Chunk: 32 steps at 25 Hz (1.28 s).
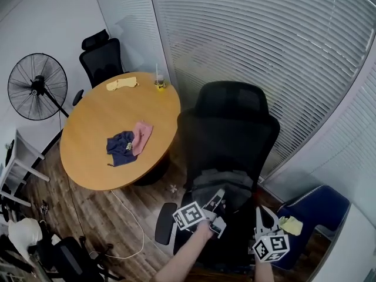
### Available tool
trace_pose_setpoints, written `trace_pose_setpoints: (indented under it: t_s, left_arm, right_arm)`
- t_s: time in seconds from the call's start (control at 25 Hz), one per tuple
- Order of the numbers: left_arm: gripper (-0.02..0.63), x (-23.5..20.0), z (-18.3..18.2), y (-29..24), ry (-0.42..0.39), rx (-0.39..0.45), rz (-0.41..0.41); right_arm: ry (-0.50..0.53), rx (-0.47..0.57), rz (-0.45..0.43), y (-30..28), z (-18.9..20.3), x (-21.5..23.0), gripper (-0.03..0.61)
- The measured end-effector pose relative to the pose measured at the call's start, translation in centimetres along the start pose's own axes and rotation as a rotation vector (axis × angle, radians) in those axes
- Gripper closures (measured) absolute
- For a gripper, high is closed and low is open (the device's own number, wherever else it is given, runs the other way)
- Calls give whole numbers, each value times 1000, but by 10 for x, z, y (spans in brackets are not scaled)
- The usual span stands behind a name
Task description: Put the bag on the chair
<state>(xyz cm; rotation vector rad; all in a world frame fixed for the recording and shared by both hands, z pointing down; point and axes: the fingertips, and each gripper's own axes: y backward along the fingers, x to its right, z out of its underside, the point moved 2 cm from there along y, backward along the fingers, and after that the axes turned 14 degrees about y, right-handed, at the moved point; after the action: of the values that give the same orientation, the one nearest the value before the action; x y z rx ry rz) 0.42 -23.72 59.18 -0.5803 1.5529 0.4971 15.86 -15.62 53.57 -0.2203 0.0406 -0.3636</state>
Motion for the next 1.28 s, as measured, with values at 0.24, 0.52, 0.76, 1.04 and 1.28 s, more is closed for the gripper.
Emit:
trace_pose_setpoints:
  t_s: [0.24,0.52,0.76,1.04,1.28]
  left_arm:
    - [591,22,3,25,-87,-21,-11]
    - [591,47,4,53,-313,-62,-17]
    - [591,75,11,72,-718,-157,-90]
    - [591,101,36,90,-936,-237,-85]
    - [591,109,40,102,-1002,-205,-101]
  right_arm:
    - [29,10,-5,13,-10,-18,568]
    - [57,45,-1,31,-20,-36,568]
    - [81,80,12,48,-31,-51,568]
    - [110,54,42,59,-36,-58,568]
    - [108,77,40,68,-38,-62,568]
